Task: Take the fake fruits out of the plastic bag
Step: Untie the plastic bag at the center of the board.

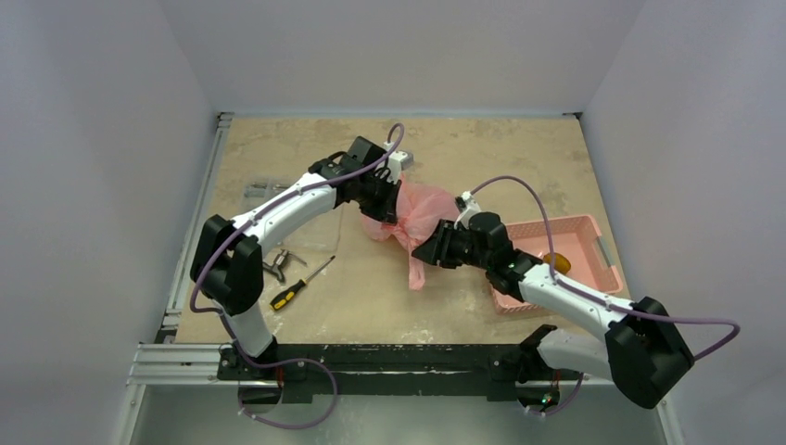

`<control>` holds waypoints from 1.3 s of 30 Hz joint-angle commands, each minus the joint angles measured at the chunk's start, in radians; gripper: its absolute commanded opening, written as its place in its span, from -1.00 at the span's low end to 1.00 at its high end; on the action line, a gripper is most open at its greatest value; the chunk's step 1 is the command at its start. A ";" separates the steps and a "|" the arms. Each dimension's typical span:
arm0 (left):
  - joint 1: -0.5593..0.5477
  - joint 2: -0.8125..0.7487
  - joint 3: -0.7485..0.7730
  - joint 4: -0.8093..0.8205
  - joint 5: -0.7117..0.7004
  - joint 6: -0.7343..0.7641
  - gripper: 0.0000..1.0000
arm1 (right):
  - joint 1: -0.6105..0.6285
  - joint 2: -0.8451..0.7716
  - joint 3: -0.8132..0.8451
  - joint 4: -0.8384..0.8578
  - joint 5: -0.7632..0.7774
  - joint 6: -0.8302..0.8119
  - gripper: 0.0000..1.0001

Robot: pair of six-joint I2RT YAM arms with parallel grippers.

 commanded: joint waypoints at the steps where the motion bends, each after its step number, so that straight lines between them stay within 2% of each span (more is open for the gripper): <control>1: -0.002 0.004 0.031 0.033 0.053 -0.014 -1.00 | 0.004 -0.028 0.065 -0.122 0.092 -0.109 -0.12; 4: -0.002 0.007 0.039 0.032 0.069 -0.025 -1.00 | 0.004 -0.025 0.160 -0.258 0.158 -0.213 0.04; 11: 0.002 -0.004 0.049 0.033 0.091 -0.043 -1.00 | 0.047 -0.002 0.397 -0.439 0.345 -0.365 0.22; 17: 0.001 -0.002 0.051 0.034 0.104 -0.048 -1.00 | 0.100 0.116 0.537 -0.501 0.461 -0.462 0.31; 22: 0.002 -0.006 0.050 0.034 0.106 -0.050 -1.00 | 0.141 0.184 0.526 -0.455 0.492 -0.441 0.31; 28: 0.002 -0.025 0.044 0.037 0.101 -0.049 -1.00 | 0.203 0.208 0.479 -0.431 0.639 -0.419 0.22; 34: 0.002 -0.033 0.042 0.040 0.109 -0.051 -1.00 | 0.213 0.196 0.422 -0.364 0.713 -0.398 -0.02; 36: 0.002 -0.034 0.042 0.040 0.109 -0.052 -1.00 | 0.214 0.180 0.394 -0.333 0.734 -0.385 -0.14; 39: 0.003 -0.036 0.043 0.041 0.114 -0.054 -1.00 | 0.214 0.145 0.356 -0.270 0.710 -0.362 -0.45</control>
